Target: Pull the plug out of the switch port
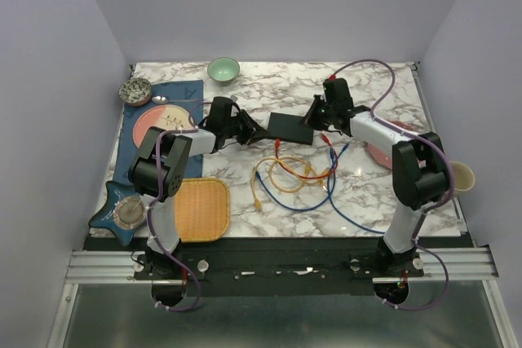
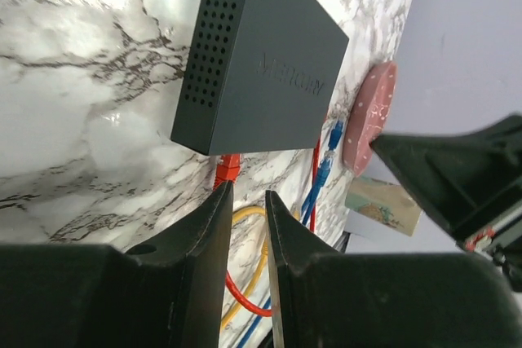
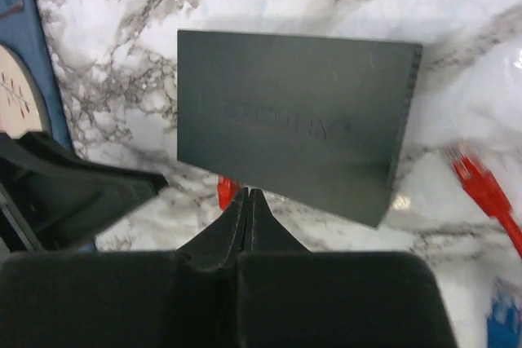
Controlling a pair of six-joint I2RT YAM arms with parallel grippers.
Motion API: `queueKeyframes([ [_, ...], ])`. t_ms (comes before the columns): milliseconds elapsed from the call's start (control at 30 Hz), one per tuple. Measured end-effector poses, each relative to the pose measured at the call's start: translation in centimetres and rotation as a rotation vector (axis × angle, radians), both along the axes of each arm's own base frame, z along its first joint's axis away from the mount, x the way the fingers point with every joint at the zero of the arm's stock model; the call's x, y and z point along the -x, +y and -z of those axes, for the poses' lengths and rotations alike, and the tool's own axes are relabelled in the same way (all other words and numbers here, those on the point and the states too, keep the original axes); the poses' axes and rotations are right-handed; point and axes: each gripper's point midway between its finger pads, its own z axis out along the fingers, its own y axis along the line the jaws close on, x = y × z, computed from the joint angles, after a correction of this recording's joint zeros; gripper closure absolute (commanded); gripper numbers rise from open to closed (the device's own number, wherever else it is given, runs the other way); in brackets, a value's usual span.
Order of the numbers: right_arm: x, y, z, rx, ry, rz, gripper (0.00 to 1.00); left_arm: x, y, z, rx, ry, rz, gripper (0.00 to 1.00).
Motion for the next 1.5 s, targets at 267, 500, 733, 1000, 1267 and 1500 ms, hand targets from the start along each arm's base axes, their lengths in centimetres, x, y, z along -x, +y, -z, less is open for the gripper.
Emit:
queueKeyframes([
  [267, -2.4, 2.0, 3.0, -0.025, 0.078, -0.032, 0.99, 1.5, -2.1, 1.2, 0.011, -0.021, 0.051, 0.63],
  [500, -1.8, 2.4, 4.8, -0.031, 0.140, -0.056, 0.99, 1.4, -2.2, 1.7, 0.018, -0.034, 0.049, 0.41],
  [733, -1.5, 2.7, 5.4, -0.043, 0.166, -0.062, 1.00, 1.2, -2.2, 2.3, 0.012, -0.031, 0.044, 0.01],
  [1000, -1.7, 2.8, 5.4, -0.045, 0.166, -0.062, 1.00, 0.8, -2.5, 1.8, 0.010, -0.043, 0.035, 0.01],
  [1267, -1.8, 2.6, 5.5, -0.038, 0.165, -0.046, 0.99, 0.8, -2.5, 2.9, -0.050, -0.022, 0.003, 0.59],
  [1500, -2.2, 2.2, 5.6, -0.023, 0.158, -0.019, 0.99, 1.2, -2.8, 4.1, -0.103, 0.029, -0.035, 0.55],
])
